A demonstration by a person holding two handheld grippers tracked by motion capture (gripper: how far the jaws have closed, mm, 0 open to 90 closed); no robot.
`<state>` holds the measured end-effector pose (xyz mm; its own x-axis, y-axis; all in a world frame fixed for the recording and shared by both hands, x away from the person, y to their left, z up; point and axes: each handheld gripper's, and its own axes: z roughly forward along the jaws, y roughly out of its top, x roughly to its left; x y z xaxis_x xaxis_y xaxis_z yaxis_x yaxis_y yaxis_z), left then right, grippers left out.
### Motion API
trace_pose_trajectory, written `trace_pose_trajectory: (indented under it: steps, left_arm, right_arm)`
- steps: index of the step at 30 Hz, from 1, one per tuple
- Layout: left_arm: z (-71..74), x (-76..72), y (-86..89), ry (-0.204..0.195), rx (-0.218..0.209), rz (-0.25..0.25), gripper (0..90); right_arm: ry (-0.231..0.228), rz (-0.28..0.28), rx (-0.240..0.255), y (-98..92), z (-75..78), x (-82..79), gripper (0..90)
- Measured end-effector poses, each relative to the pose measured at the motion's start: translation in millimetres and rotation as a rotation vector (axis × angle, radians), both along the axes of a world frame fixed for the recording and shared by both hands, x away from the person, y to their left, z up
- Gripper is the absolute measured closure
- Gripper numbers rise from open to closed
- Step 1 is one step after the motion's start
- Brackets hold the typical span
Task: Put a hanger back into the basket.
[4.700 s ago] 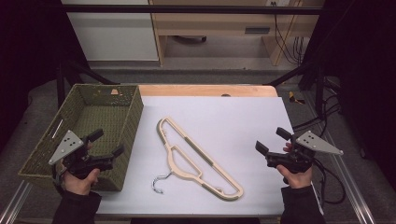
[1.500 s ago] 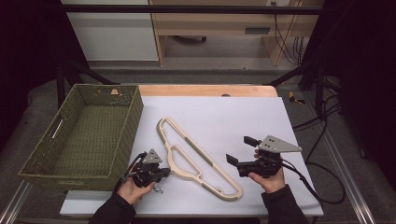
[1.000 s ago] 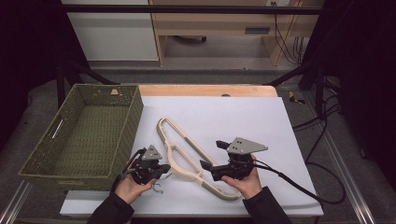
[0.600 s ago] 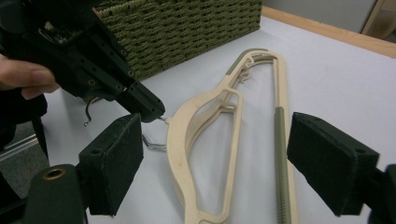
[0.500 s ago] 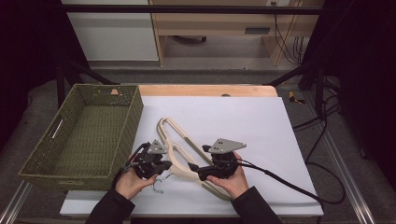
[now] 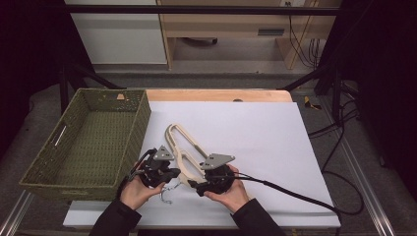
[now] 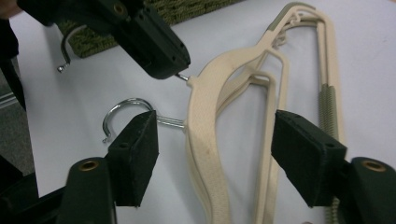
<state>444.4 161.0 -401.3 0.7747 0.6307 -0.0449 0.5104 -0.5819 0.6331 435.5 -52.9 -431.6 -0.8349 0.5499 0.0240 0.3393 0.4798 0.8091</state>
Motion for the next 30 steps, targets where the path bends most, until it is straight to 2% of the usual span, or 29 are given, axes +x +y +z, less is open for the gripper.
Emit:
trace_pose_trajectory:
  steps: [2, 5, 7, 9, 10, 12, 15, 18, 20, 23, 25, 26, 27, 28, 29, 30]
  left_arm:
    - [0.2, -0.2, -0.5, 0.0, -0.004, 0.002, 88.8]
    - [-0.1, -0.9, -3.4, -0.007, 0.007, -0.001, 88.8]
    - [-0.3, -1.1, -4.3, -0.008, 0.009, 0.0, 88.8]
    - [-0.4, -1.8, -5.8, -0.019, 0.019, -0.001, 88.8]
    - [-0.4, -1.8, -5.8, -0.019, 0.019, -0.001, 88.8]
    - [-0.4, -2.6, -5.8, -0.02, 0.006, 0.005, 88.8]
    - [0.1, -3.2, -5.5, -0.027, 0.011, -0.004, 88.8]
    - [0.1, -3.4, -5.0, -0.027, 0.005, -0.004, 88.7]
    - [0.4, -3.1, -4.2, -0.018, 0.001, -0.008, 88.7]
    - [0.7, -4.6, -4.8, -0.033, 0.007, -0.013, 88.2]
    - [3.0, -6.2, -4.2, -0.042, -0.014, -0.009, 87.5]
    - [8.8, -8.1, -1.4, -0.072, -0.039, -0.008, 78.8]
    - [13.2, -10.0, 0.5, -0.095, -0.05, -0.002, 74.2]
    - [13.2, -10.0, 0.5, -0.095, -0.05, -0.002, 69.6]
    - [22.4, -13.8, 6.0, -0.125, -0.101, 0.007, 65.0]
    - [27.2, -15.6, 9.4, -0.148, -0.122, 0.011, 59.8]
  right_arm:
    - [0.006, 0.006, -0.007, 0.9, -1.2, -0.1, 36.2]
    - [-0.011, 0.02, -0.055, 8.4, -6.6, -2.0, 43.2]
    - [-0.006, 0.027, -0.065, 9.8, -8.1, -2.3, 45.1]
    - [-0.011, 0.031, -0.1, 13.4, -13.2, -1.7, 51.5]
    - [-0.011, 0.031, -0.1, 13.4, -13.2, -1.7, 51.5]
    - [-0.01, 0.039, -0.117, 14.0, -16.2, -1.5, 60.1]
    - [-0.009, 0.041, -0.119, 14.5, -17.5, -1.3, 63.8]
    - [-0.03, 0.037, -0.132, 13.8, -17.6, -1.1, 72.5]
    - [-0.03, 0.042, -0.138, 13.4, -17.4, -1.5, 73.1]
    - [-0.043, 0.052, -0.141, 13.3, -17.7, -1.5, 73.7]
    - [-0.052, 0.052, -0.144, 13.2, -17.4, -1.9, 74.2]
    - [-0.06, 0.046, -0.152, 12.6, -15.9, -2.9, 75.3]
    - [-0.071, 0.044, -0.158, 11.8, -15.6, -2.6, 75.7]
    - [-0.071, 0.044, -0.158, 11.8, -15.6, -2.6, 75.7]
    - [-0.078, 0.045, -0.162, 10.7, -14.4, -2.2, 75.9]
    - [-0.083, 0.04, -0.164, 10.3, -13.4, -2.4, 76.1]
